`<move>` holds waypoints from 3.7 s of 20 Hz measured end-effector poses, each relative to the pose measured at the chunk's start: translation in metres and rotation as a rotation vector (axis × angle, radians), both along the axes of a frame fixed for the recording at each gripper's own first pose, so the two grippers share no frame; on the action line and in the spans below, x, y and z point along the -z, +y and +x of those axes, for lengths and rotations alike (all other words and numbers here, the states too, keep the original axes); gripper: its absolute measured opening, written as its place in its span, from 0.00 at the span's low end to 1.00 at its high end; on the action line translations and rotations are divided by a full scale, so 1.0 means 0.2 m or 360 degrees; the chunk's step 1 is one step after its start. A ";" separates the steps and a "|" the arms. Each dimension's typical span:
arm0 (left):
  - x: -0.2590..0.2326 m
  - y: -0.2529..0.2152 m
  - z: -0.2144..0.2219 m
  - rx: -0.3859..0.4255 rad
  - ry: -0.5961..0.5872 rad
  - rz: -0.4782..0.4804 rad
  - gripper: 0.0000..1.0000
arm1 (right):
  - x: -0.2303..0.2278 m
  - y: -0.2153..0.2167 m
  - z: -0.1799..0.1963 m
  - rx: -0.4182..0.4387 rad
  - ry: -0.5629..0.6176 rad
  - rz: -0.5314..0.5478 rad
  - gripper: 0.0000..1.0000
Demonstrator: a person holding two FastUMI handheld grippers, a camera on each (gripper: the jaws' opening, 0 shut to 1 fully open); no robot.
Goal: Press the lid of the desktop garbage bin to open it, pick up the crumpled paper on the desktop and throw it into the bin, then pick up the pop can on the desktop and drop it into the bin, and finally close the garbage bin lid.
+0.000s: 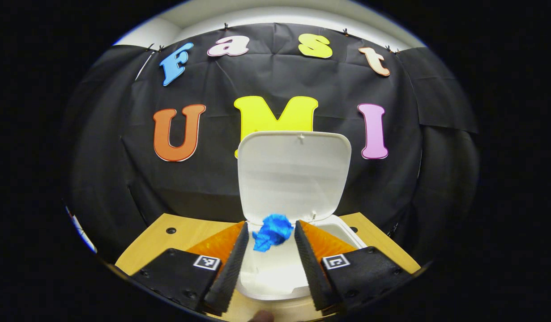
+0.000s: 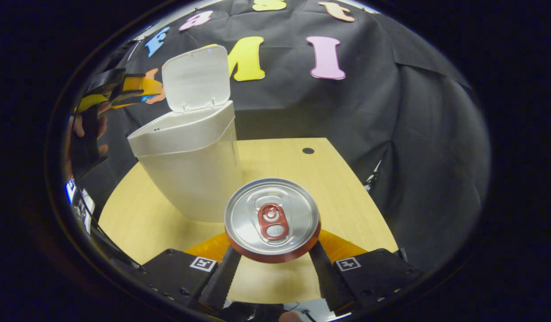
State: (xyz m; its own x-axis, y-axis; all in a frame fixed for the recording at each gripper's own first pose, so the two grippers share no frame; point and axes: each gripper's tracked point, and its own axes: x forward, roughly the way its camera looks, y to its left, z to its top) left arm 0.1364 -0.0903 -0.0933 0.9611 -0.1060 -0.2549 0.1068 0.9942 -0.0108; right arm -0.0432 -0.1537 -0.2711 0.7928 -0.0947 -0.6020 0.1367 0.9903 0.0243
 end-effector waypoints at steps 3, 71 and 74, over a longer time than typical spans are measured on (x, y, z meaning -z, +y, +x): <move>-0.01 0.01 -0.01 -0.0004 -0.0002 0.0038 0.98 | -0.02 0.02 0.01 -0.0013 -0.0006 -0.0010 0.81; -0.10 0.60 -0.60 -0.0491 0.0069 0.0024 1.00 | -0.87 0.48 1.06 -0.0271 -0.0253 -0.0085 0.83; -0.09 0.56 -0.57 -0.0439 0.0062 0.0006 1.00 | -1.01 0.47 1.05 -0.0245 -0.0348 -0.0080 0.82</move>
